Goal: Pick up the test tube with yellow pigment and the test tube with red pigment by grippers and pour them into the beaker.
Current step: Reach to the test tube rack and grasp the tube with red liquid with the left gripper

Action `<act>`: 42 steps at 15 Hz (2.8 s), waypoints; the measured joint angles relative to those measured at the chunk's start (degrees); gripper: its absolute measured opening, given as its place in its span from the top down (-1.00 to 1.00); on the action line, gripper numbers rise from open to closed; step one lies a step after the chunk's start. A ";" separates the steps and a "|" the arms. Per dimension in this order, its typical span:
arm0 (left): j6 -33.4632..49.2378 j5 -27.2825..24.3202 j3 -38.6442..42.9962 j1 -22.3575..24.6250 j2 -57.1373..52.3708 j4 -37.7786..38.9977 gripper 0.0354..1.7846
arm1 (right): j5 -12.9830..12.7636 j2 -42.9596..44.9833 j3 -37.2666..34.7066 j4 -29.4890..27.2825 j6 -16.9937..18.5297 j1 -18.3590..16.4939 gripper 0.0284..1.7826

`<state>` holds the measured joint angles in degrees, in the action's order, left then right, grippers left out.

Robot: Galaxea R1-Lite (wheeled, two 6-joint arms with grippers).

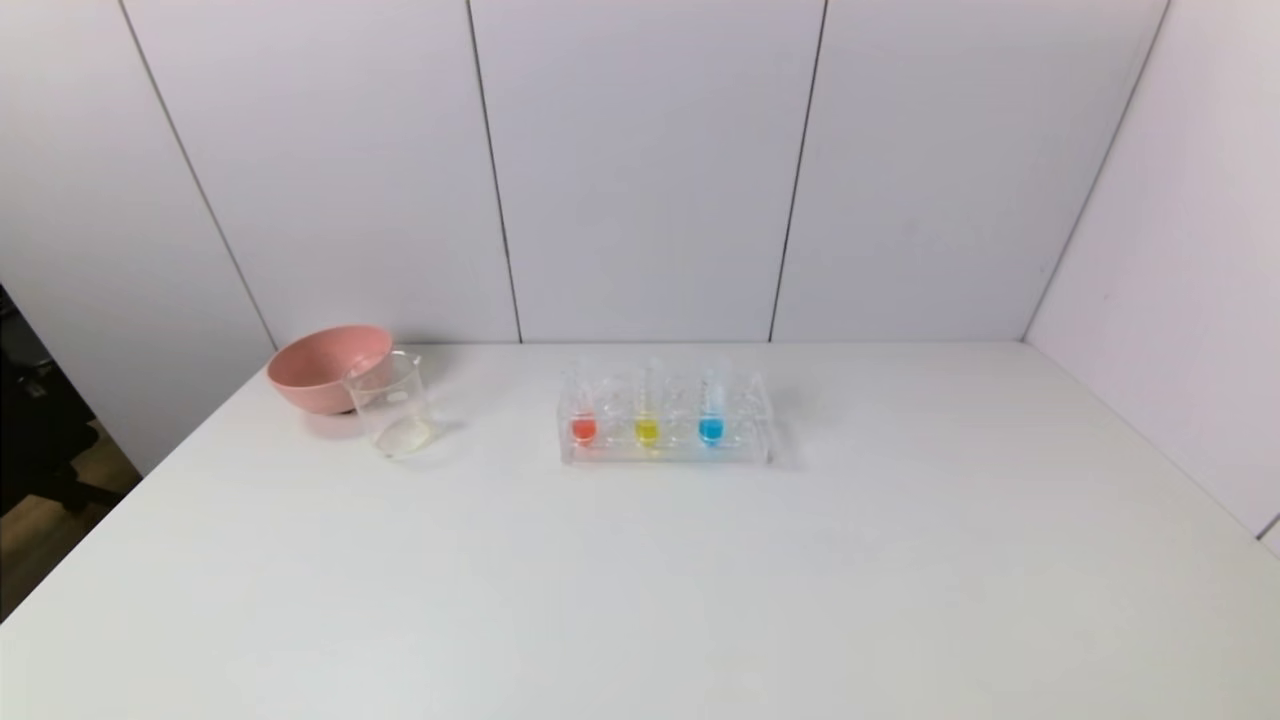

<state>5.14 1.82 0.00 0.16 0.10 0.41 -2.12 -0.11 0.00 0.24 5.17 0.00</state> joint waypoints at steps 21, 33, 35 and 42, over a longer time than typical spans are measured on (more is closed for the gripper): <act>-1.05 -8.40 -11.40 -0.11 5.44 0.11 -0.98 | 0.01 0.00 0.00 -0.02 0.00 0.00 -0.92; -3.55 -37.21 -28.36 -3.90 47.23 4.43 -0.98 | 0.01 0.00 0.00 0.00 0.00 0.00 -0.92; -3.50 -35.41 -30.06 -6.69 56.45 8.66 -0.98 | 0.01 0.00 0.00 -0.02 0.00 0.00 -0.92; 2.12 -13.56 -39.90 -23.72 89.39 27.86 -0.98 | 0.01 0.00 0.00 -0.02 0.00 0.00 -0.92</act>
<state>7.27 -11.74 -39.90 -23.56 89.49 28.27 -2.11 -0.11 0.00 0.22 5.17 0.00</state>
